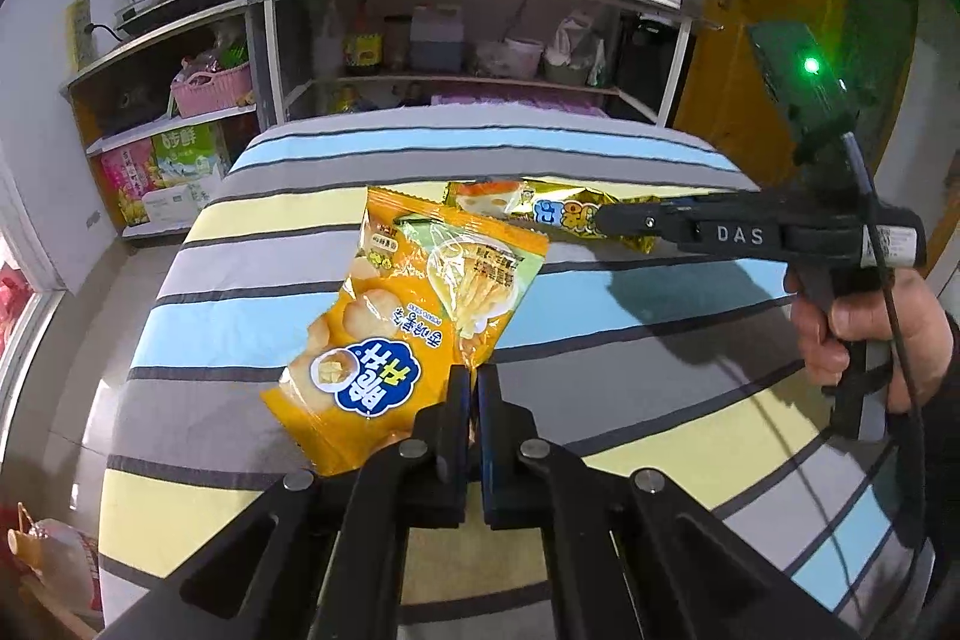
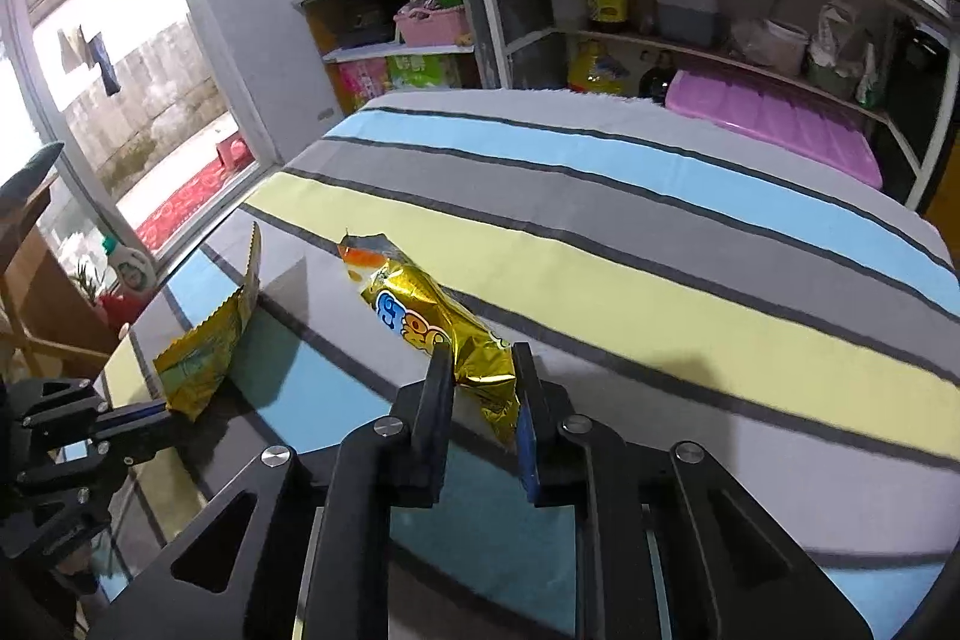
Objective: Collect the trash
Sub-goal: 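Grasp the orange chip bag with the left gripper while the right grasps the gold wrapper, then carry the orange chip bag and gold wrapper over the bin with both tools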
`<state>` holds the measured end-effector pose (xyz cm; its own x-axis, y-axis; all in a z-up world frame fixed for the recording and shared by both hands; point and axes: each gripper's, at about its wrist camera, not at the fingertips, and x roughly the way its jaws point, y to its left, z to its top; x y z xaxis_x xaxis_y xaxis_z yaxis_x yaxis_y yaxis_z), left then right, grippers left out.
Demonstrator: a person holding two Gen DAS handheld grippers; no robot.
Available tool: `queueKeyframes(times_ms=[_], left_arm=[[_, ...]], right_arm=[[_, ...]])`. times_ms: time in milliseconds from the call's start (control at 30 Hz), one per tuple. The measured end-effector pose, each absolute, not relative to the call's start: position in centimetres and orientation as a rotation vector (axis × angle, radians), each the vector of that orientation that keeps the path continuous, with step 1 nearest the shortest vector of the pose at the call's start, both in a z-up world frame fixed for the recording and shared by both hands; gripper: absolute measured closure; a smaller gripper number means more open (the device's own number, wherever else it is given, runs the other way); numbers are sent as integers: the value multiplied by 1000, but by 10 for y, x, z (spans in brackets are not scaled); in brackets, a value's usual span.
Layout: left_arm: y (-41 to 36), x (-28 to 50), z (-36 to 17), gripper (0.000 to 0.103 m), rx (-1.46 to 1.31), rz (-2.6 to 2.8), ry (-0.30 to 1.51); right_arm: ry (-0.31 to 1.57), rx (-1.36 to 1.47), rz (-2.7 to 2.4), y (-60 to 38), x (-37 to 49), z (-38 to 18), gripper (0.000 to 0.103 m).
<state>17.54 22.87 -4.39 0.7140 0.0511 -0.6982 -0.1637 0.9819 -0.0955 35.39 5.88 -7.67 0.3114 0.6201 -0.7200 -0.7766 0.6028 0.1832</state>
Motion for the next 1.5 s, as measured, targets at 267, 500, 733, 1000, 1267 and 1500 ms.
queueKeyframes(times_ms=[267, 500, 733, 1000, 1267, 1500], left_arm=[[211, 153, -19, 101, -191, 97, 694], [178, 138, 1, 101, -211, 63, 650], [137, 126, 11, 101, -225, 53, 619], [91, 118, 19, 101, -219, 8, 602], [48, 118, 26, 101, -186, -67, 605], [16, 121, 30, 101, -155, -121, 604]], right_arm=[[775, -116, 871, 9, 317, -46, 85], [718, -53, 804, -43, 275, -25, 85], [663, -36, 714, -89, 237, -13, 85], [616, -17, 611, -133, 203, -2, 85], [604, 12, 552, -168, 185, -2, 85], [593, 34, 520, -192, 177, -1, 85]])
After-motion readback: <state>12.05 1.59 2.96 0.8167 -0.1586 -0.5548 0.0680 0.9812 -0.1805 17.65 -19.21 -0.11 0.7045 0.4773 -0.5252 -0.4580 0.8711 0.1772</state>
